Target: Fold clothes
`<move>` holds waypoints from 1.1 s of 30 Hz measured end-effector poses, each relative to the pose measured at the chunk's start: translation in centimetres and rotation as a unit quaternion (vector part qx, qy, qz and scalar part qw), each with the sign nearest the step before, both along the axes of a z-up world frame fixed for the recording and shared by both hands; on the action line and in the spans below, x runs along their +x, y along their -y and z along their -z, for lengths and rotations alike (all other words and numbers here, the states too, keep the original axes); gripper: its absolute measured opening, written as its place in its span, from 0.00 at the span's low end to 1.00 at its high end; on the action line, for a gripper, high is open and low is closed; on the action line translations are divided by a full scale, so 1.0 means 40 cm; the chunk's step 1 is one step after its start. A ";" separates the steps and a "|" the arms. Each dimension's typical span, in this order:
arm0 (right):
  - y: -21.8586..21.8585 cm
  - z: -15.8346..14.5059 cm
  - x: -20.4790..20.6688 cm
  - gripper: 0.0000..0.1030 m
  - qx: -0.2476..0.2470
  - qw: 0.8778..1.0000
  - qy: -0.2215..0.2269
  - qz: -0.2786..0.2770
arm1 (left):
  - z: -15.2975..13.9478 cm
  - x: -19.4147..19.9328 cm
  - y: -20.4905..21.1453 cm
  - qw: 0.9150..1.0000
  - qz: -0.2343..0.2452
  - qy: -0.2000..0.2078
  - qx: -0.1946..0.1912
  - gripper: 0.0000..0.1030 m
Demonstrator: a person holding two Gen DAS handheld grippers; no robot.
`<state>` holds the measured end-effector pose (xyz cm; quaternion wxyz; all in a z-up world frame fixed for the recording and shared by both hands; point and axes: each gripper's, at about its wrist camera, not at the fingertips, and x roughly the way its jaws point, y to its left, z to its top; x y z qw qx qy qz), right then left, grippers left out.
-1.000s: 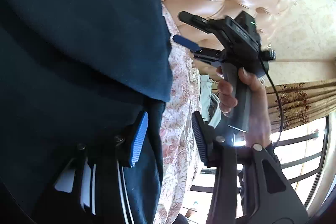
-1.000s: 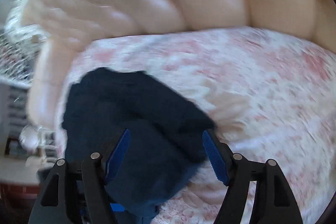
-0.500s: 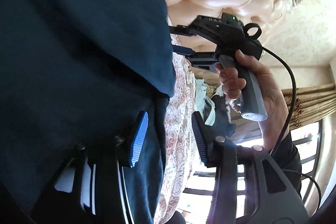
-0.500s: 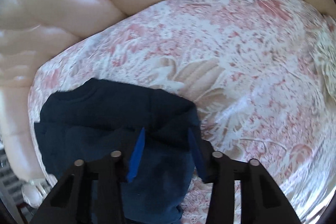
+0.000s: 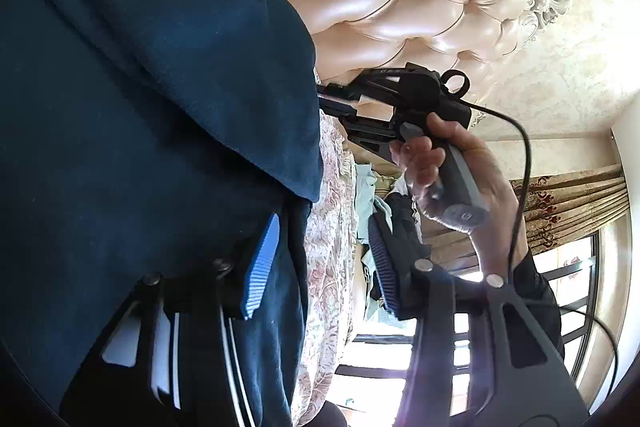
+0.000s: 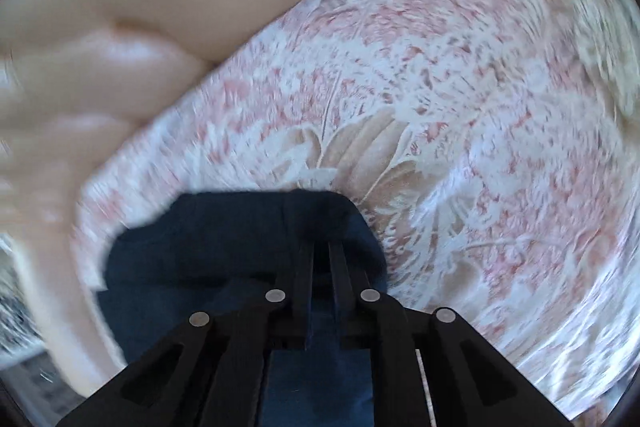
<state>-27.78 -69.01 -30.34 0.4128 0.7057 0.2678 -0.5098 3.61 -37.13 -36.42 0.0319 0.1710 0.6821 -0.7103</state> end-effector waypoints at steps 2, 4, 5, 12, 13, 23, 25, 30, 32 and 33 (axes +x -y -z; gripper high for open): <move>0.002 0.000 -0.011 0.57 0.004 1.000 0.012 0.011 | 0.004 0.000 -0.003 1.000 -0.001 -0.002 0.006 0.50; 0.004 0.002 -0.004 0.59 0.010 1.000 0.006 0.013 | 0.010 0.000 -0.007 1.000 -0.001 -0.003 0.008 0.50; 0.005 0.002 0.003 0.59 0.013 1.000 0.000 0.013 | 0.010 0.003 -0.008 1.000 -0.004 -0.006 0.008 0.50; 0.001 0.018 0.032 0.35 0.032 0.999 -0.034 0.015 | 0.028 0.032 0.000 0.999 -0.030 -0.021 0.022 0.50; -0.001 0.021 0.031 0.26 0.035 0.999 -0.039 0.016 | 0.031 0.040 0.001 0.999 -0.033 -0.022 0.025 0.50; 0.001 0.022 0.037 0.03 0.044 0.997 -0.066 0.006 | 0.027 0.063 -0.002 0.998 -0.033 -0.045 0.028 0.53; 0.002 0.007 0.039 0.03 0.035 0.997 -0.071 0.007 | 0.017 0.058 -0.010 0.999 -0.023 -0.047 0.014 0.53; -0.008 -0.036 0.014 0.02 0.005 0.997 -0.068 0.028 | 0.024 0.020 -0.033 0.999 0.004 -0.033 0.008 0.53; -0.015 -0.051 0.007 0.02 -0.005 0.997 -0.063 0.033 | 0.037 -0.006 -0.040 0.999 0.010 -0.038 0.024 0.53; -0.017 -0.056 0.004 0.02 -0.009 0.998 -0.060 0.034 | 0.050 -0.020 -0.041 0.998 0.009 -0.041 0.042 0.53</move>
